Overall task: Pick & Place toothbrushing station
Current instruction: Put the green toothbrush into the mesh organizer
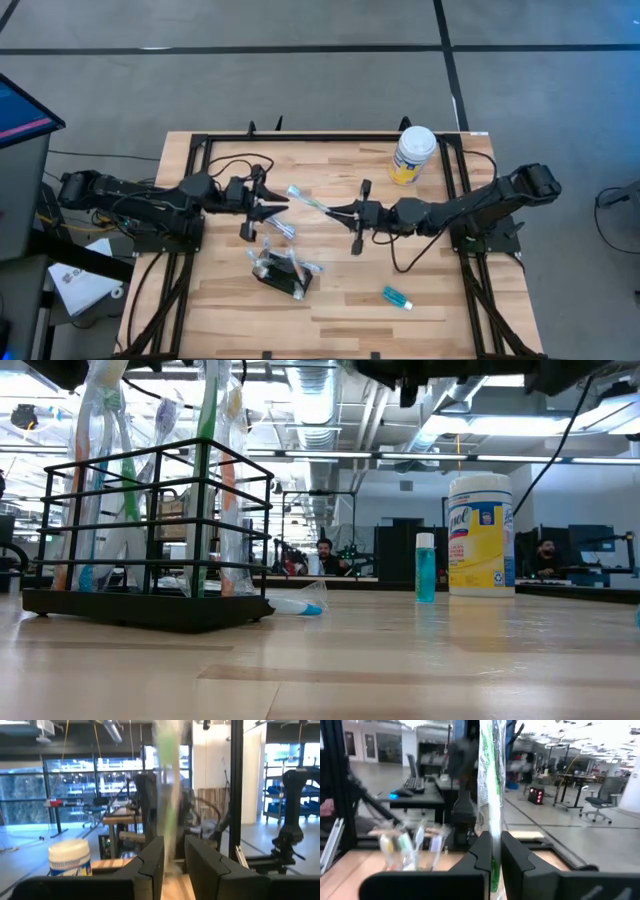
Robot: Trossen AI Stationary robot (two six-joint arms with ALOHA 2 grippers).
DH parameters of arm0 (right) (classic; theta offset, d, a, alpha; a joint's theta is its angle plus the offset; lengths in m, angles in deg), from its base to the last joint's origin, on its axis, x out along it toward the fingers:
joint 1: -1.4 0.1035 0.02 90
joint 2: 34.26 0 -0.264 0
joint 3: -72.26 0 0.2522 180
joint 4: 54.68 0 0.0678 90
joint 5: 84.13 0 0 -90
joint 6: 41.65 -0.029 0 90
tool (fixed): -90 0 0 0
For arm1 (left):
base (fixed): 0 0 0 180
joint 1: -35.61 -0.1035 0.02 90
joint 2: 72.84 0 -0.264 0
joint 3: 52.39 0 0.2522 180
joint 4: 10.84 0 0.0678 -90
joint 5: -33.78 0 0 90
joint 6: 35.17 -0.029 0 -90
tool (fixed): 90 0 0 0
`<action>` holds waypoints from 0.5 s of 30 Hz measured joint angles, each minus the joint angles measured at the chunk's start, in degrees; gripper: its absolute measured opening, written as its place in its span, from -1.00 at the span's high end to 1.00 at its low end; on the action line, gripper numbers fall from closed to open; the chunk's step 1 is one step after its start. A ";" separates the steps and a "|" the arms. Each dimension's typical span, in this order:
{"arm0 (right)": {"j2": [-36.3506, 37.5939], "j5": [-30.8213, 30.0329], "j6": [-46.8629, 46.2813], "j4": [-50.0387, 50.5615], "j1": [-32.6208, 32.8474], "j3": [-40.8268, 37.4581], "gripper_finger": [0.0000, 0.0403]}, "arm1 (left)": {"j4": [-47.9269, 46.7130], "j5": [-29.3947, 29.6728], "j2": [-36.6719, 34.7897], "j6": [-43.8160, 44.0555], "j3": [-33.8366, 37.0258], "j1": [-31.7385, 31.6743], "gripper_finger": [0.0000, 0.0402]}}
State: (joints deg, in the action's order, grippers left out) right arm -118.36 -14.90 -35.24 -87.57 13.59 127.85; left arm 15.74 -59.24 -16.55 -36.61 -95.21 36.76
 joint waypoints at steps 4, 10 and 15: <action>-2.53 3.08 -0.01 -3.63 -0.44 -0.09 0.96 | 2.19 0.01 0.00 -0.01 0.00 0.01 0.65; -6.36 4.60 -0.17 -9.65 -1.99 -0.09 0.95 | 2.95 0.00 0.00 -1.10 0.00 0.02 0.65; -7.22 6.65 -1.83 -10.74 -3.43 -0.11 0.95 | 3.09 -0.17 0.00 -2.71 0.00 0.06 0.65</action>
State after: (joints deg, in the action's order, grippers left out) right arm -125.59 -8.25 -37.06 -98.31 10.15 127.74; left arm 18.82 -59.41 -16.55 -39.31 -95.21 36.82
